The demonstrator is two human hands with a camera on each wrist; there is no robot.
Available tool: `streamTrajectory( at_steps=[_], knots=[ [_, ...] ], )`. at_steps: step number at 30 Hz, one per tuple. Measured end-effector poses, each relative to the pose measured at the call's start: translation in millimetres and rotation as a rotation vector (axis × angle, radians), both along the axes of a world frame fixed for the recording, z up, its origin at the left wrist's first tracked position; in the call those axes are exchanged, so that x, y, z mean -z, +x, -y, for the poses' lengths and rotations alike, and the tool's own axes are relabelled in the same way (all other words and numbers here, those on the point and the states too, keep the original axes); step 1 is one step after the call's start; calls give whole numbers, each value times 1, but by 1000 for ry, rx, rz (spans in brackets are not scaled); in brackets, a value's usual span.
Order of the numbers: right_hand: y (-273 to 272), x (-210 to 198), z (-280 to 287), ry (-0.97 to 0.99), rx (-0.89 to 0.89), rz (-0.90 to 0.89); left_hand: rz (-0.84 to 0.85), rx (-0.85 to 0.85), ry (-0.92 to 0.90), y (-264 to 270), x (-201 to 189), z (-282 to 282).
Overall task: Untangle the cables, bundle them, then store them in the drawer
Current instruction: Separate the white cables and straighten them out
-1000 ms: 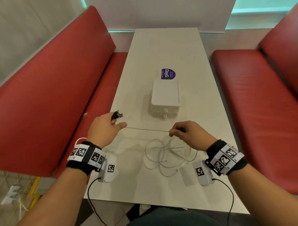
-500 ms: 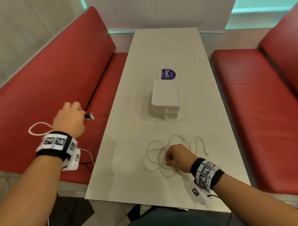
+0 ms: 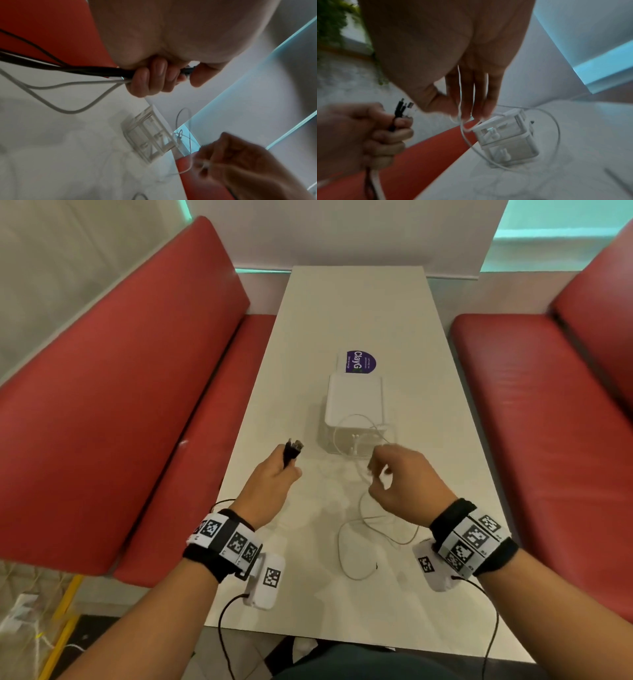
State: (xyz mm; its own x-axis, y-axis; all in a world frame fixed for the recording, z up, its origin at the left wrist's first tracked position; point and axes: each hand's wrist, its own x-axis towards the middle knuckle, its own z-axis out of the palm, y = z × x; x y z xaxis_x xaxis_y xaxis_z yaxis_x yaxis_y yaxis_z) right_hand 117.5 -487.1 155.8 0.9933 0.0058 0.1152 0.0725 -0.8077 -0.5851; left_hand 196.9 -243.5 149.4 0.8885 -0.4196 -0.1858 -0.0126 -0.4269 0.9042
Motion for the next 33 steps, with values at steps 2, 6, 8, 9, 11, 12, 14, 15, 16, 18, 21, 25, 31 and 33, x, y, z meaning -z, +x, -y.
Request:
streamTrajectory(
  at_steps=[2, 6, 8, 9, 11, 12, 14, 15, 16, 18, 21, 25, 31, 33],
  knots=[
    [-2, -6, 2, 143, 14, -185, -87, -8, -151, 1, -2, 2],
    [8, -17, 13, 317, 300, 13, -4, 12, -154, 1, 2, 4],
    [8, -21, 11, 301, 273, 7, 41, 41, -148, -3, 3, 8],
    [8, -22, 8, 291, 222, -36, 46, 52, -162, -5, 2, 10],
    [6, -23, 2, 314, 159, -98, 55, 63, -167, -9, 0, 17],
    [6, -24, -1, 351, 152, -110, 67, 66, -160, -10, -2, 21],
    [7, -29, -5, 423, 137, -129, 66, 80, -150, -12, -4, 26],
    [7, -33, -8, 441, 111, -150, 40, 78, -152, -13, -5, 29],
    [7, -36, -11, 453, 70, -182, 14, 77, -154, -13, -6, 30],
    [5, -44, -16, 480, -36, -269, 15, 93, -152, -15, -7, 32],
    [5, -49, -20, 549, -96, -293, 96, 147, -63, -17, -1, 33],
    [11, -44, -22, 516, 2, -153, -109, 170, -182, -25, 0, 36],
    [15, -37, -22, 447, 89, -79, -216, -6, -167, -29, -2, 41],
    [15, -38, -22, 433, 69, -60, -252, -12, -185, -28, -5, 42]
  ],
)
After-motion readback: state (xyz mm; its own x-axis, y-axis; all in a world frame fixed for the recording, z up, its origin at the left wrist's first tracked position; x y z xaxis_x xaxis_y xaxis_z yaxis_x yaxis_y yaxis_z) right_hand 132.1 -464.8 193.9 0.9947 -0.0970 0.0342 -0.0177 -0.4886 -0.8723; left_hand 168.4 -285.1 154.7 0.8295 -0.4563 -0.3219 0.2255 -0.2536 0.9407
